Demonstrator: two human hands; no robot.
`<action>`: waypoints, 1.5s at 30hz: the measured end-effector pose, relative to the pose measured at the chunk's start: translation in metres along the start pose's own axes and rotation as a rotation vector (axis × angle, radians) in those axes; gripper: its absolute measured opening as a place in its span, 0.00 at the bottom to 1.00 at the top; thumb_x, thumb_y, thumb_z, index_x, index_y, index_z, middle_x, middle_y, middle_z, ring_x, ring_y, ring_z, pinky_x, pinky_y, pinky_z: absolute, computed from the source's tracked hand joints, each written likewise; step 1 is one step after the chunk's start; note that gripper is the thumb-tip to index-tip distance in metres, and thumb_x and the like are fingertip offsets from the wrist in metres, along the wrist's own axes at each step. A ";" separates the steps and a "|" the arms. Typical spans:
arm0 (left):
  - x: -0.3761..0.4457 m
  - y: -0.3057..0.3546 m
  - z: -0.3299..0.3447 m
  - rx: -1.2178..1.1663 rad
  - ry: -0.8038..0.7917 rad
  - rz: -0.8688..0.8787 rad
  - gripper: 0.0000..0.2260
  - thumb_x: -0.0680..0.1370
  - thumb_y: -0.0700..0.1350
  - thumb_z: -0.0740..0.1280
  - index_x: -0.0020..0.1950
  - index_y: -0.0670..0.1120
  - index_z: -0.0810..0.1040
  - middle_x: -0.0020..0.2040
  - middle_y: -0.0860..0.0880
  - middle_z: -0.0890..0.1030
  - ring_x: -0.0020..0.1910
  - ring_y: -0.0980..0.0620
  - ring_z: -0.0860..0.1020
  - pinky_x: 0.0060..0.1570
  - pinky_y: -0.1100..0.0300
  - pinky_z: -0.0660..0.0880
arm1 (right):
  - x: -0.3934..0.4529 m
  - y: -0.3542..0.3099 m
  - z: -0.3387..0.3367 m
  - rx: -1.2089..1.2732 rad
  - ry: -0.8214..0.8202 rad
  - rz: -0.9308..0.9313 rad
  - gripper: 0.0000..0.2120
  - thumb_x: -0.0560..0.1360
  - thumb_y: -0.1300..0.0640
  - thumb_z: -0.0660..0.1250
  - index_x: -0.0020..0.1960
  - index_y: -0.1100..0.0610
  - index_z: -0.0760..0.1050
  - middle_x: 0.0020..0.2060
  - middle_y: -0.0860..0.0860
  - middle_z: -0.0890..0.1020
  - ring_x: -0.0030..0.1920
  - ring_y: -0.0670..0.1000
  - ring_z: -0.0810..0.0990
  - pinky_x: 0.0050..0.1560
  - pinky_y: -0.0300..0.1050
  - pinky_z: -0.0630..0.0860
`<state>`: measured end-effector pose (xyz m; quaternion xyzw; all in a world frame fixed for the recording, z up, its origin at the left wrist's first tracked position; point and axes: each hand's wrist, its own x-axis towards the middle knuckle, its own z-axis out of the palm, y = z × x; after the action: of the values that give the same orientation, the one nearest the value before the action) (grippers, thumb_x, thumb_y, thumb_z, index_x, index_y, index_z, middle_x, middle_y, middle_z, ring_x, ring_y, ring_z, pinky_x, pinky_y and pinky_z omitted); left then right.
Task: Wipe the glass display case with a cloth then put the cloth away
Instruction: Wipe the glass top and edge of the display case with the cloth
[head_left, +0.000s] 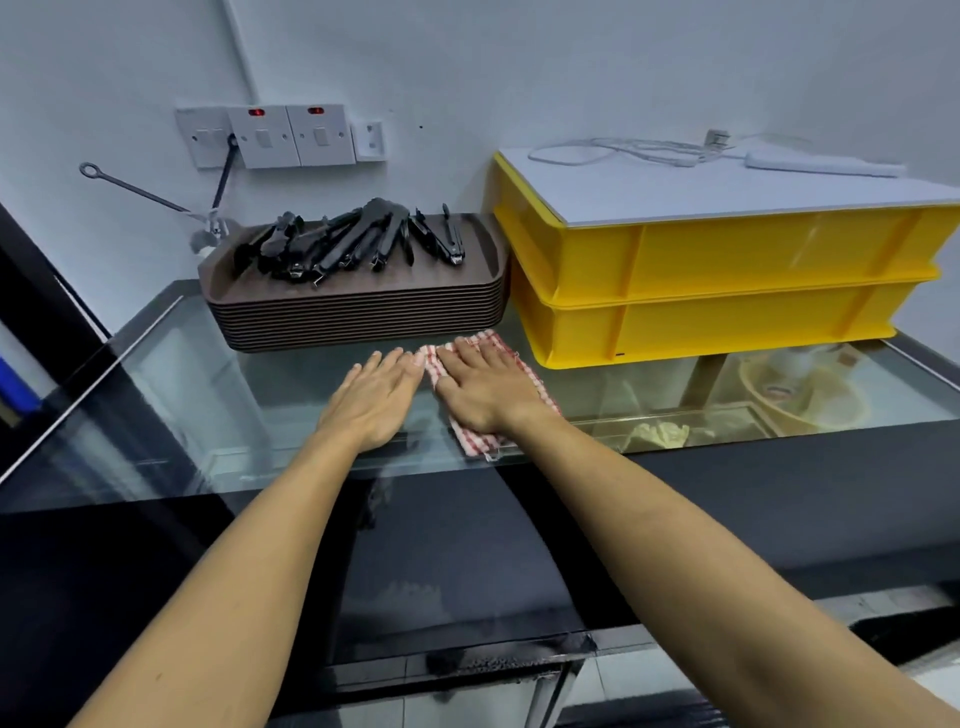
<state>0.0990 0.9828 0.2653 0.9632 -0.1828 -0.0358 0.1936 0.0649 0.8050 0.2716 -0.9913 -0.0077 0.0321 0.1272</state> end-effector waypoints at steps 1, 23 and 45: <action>0.001 -0.001 0.000 0.006 -0.009 0.002 0.36 0.82 0.69 0.34 0.85 0.54 0.51 0.85 0.57 0.50 0.84 0.58 0.45 0.82 0.55 0.40 | 0.008 -0.002 0.000 0.013 0.013 0.036 0.30 0.85 0.41 0.43 0.86 0.46 0.46 0.85 0.50 0.45 0.84 0.56 0.42 0.82 0.56 0.39; 0.006 -0.002 0.002 0.071 -0.044 0.014 0.33 0.84 0.66 0.37 0.86 0.53 0.48 0.85 0.57 0.46 0.84 0.56 0.41 0.82 0.52 0.39 | 0.001 0.006 -0.003 0.063 0.021 0.179 0.30 0.85 0.45 0.44 0.86 0.50 0.46 0.85 0.57 0.45 0.84 0.59 0.44 0.83 0.57 0.40; 0.010 -0.002 0.001 0.157 -0.045 0.000 0.26 0.87 0.55 0.44 0.86 0.54 0.47 0.86 0.53 0.45 0.85 0.47 0.42 0.82 0.47 0.39 | -0.062 -0.009 0.015 -0.008 0.064 0.049 0.32 0.84 0.43 0.39 0.86 0.52 0.45 0.84 0.59 0.44 0.84 0.59 0.40 0.82 0.54 0.36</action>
<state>0.1090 0.9806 0.2637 0.9744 -0.1893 -0.0431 0.1133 0.0019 0.8157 0.2634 -0.9922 0.0207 0.0034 0.1228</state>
